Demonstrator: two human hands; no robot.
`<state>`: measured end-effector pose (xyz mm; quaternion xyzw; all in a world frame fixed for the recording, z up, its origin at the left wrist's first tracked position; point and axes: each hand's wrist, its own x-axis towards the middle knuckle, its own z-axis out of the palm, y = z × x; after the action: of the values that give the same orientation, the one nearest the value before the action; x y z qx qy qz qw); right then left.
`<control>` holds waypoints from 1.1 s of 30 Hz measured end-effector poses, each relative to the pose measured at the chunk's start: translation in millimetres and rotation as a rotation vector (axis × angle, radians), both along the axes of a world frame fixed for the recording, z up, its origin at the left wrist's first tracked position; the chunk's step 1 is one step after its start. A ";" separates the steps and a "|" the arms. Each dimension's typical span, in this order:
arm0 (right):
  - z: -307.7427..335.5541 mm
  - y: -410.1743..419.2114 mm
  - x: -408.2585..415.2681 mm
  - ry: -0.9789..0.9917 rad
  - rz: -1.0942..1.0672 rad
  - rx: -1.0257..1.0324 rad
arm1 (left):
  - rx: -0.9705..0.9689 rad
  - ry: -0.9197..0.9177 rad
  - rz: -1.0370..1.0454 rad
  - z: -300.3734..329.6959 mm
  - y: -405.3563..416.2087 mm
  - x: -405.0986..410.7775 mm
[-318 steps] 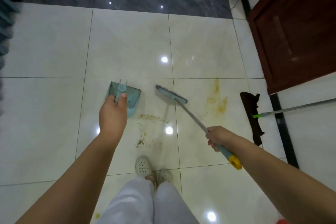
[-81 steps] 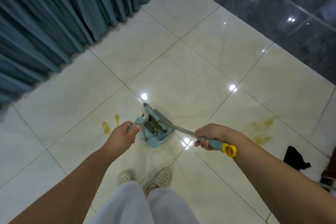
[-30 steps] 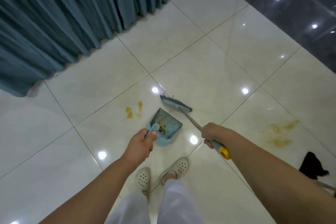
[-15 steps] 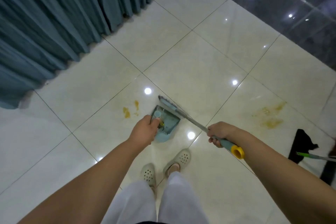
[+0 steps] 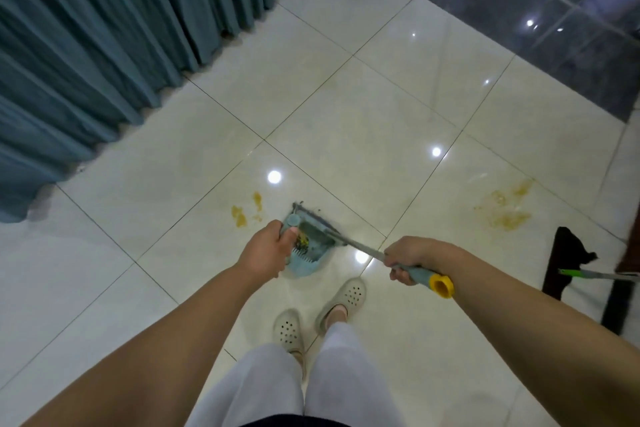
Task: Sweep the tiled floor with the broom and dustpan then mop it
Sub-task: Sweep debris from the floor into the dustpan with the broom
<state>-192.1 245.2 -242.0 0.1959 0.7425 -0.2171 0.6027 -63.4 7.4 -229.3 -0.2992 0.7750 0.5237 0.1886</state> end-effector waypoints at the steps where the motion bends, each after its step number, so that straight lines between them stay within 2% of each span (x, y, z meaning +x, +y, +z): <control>1: 7.5 3.6 1.7 -0.024 -0.011 -0.008 | 0.035 -0.003 0.001 2.0 -2.1 0.8; 7: 31.7 7.6 6.5 -0.006 0.013 0.034 | 0.137 0.010 0.082 5.5 -5.6 14.9; 14: 0.6 -4.0 0.6 0.116 -0.139 0.022 | 0.090 0.007 0.104 -1.5 -13.4 35.1; 21: -10.2 -9.3 44.7 -0.007 0.006 0.061 | 0.097 -0.002 0.060 -7.4 -11.1 41.5; 25: 12.7 12.0 48.5 -0.101 -0.067 -0.003 | 0.136 0.000 0.057 -2.7 -14.6 45.3; 33: 19.3 9.2 42.5 0.035 -0.057 0.019 | 0.165 0.008 0.158 7.1 -9.7 51.5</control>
<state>-149.6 254.4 -222.7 0.2189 0.7491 -0.2305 0.5812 -11.9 -2.3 -222.2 -0.3406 0.7039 0.6003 0.1675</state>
